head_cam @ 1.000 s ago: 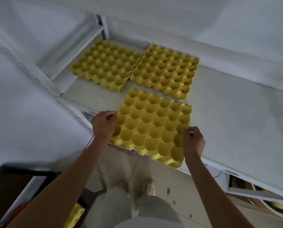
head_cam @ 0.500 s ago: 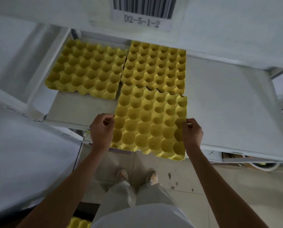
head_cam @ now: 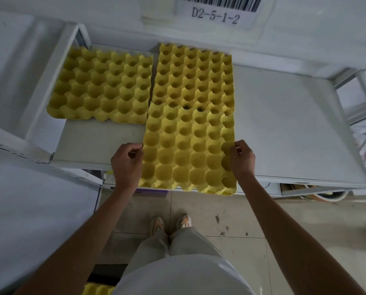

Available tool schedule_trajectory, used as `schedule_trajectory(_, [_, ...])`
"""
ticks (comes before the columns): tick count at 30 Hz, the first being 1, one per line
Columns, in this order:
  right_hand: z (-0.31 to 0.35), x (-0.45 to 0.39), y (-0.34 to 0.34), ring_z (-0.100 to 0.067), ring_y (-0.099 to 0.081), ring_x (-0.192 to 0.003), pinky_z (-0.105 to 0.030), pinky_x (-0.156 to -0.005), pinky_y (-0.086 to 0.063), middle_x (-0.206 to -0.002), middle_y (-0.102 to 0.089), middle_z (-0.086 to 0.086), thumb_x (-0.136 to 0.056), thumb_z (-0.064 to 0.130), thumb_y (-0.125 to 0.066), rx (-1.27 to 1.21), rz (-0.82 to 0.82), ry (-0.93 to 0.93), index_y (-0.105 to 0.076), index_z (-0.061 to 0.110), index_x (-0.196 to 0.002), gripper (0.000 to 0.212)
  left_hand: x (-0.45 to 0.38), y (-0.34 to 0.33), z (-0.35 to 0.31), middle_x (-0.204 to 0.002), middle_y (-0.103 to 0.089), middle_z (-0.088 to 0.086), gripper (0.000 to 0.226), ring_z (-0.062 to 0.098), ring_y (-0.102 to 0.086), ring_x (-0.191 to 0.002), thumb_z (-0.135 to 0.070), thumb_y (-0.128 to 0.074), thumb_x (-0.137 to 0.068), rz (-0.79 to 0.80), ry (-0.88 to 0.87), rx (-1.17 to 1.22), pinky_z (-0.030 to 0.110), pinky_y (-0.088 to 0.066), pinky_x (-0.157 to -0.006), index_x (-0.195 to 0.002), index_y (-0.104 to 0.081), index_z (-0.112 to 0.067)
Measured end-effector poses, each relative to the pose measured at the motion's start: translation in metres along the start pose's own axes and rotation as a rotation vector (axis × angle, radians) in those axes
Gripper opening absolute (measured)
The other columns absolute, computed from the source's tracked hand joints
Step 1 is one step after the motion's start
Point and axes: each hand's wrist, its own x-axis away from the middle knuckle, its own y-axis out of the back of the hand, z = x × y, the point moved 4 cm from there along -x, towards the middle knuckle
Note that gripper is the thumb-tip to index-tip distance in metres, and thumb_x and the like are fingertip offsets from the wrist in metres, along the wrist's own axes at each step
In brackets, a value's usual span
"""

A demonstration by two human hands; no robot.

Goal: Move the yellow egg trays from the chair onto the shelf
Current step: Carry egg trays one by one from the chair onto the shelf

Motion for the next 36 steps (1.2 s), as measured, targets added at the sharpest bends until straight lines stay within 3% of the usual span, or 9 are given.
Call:
schedule_trajectory(10, [0.007,0.003,0.003,-0.029,-0.067,-0.087,-0.042,-0.075,-0.06,-0.097,-0.071,-0.002,-0.096,0.028,-0.048,0.022,0.03,-0.084,-0.066,0.02,-0.107,0.022,0.003,0.003,-0.004,-0.09,-0.076,-0.004,0.012,0.008,-0.07,-0.082,-0.015,-0.068,-0.091,0.002,0.088,0.018,0.019,-0.055,-0.075,-0.099,-0.076,-0.014])
schedule_trajectory(14, [0.009,0.0,0.009,-0.033,-0.066,-0.09,-0.046,-0.079,-0.059,-0.106,-0.07,-0.01,-0.094,0.035,-0.049,0.025,0.077,-0.117,-0.056,0.022,-0.119,0.029,0.01,0.006,-0.011,-0.09,-0.076,-0.009,0.014,0.004,-0.07,-0.083,-0.02,-0.068,-0.089,-0.015,0.158,-0.002,0.027,-0.058,-0.079,-0.1,-0.077,-0.018])
schedule_trajectory(17, [0.014,-0.002,0.015,-0.036,-0.061,-0.1,-0.043,-0.077,-0.051,-0.118,-0.061,-0.013,-0.092,0.047,-0.048,0.126,0.097,-0.094,-0.046,0.017,-0.128,0.048,0.018,0.011,-0.016,-0.096,-0.073,-0.015,0.019,0.002,-0.067,-0.088,-0.033,-0.064,-0.091,-0.031,0.238,-0.05,0.028,-0.056,-0.081,-0.105,-0.074,-0.027])
schedule_trajectory(19, [0.023,0.0,0.021,-0.037,-0.055,-0.111,-0.044,-0.077,-0.046,-0.125,-0.052,-0.014,-0.087,0.053,-0.048,0.216,0.027,0.053,-0.043,0.014,-0.132,0.06,0.031,0.019,-0.018,-0.112,-0.071,-0.011,0.027,0.007,-0.067,-0.099,-0.037,-0.061,-0.092,-0.082,0.291,-0.089,0.031,-0.054,-0.088,-0.115,-0.071,-0.029])
schedule_trajectory(23, [0.05,0.024,0.024,-0.035,-0.049,-0.119,-0.048,-0.093,-0.046,-0.133,-0.05,-0.014,-0.08,0.042,-0.054,0.33,0.002,0.532,-0.047,0.01,-0.136,0.065,0.081,0.028,-0.023,-0.129,-0.063,-0.005,0.035,0.014,-0.061,-0.114,-0.036,-0.06,-0.093,-0.235,0.336,-0.142,0.033,-0.05,-0.093,-0.127,-0.064,-0.028])
schedule_trajectory(27, [0.067,0.075,0.003,-0.036,-0.041,-0.139,-0.05,-0.113,-0.036,-0.153,-0.043,-0.017,-0.089,0.033,-0.056,0.361,0.194,1.04,-0.05,0.008,-0.143,0.06,0.157,0.027,-0.021,-0.132,-0.061,0.0,0.036,0.023,-0.057,-0.117,-0.035,-0.063,-0.094,-0.393,0.375,-0.214,0.036,-0.046,-0.096,-0.128,-0.061,-0.025])
schedule_trajectory(30, [0.072,0.133,-0.013,-0.038,-0.04,-0.143,-0.05,-0.118,-0.03,-0.156,-0.041,-0.019,-0.089,0.026,-0.055,0.329,0.319,1.379,-0.055,0.004,-0.141,0.056,0.234,0.023,-0.015,-0.133,-0.062,0.009,0.039,0.03,-0.057,-0.12,-0.026,-0.066,-0.094,-0.444,0.388,-0.286,0.037,-0.043,-0.102,-0.13,-0.062,-0.013])
schedule_trajectory(33, [0.064,0.207,-0.021,-0.037,-0.038,-0.146,-0.051,-0.121,-0.028,-0.155,-0.044,-0.021,-0.092,0.025,-0.052,0.317,0.489,1.588,-0.057,0.001,-0.141,0.055,0.332,0.031,0.001,-0.133,-0.061,0.014,0.042,0.035,-0.056,-0.122,-0.025,-0.066,-0.093,-0.444,0.584,-0.383,0.041,-0.043,-0.104,-0.131,-0.061,-0.009])
schedule_trajectory(36, [0.04,0.282,-0.029,-0.034,-0.029,-0.152,-0.05,-0.124,-0.02,-0.16,-0.037,-0.019,-0.094,0.028,-0.052,0.447,0.699,1.785,-0.046,0.002,-0.15,0.062,0.435,0.046,0.009,-0.135,-0.059,0.013,0.047,0.036,-0.055,-0.122,-0.03,-0.063,-0.094,-0.447,0.803,-0.435,0.043,-0.045,-0.1,-0.136,-0.058,-0.01])
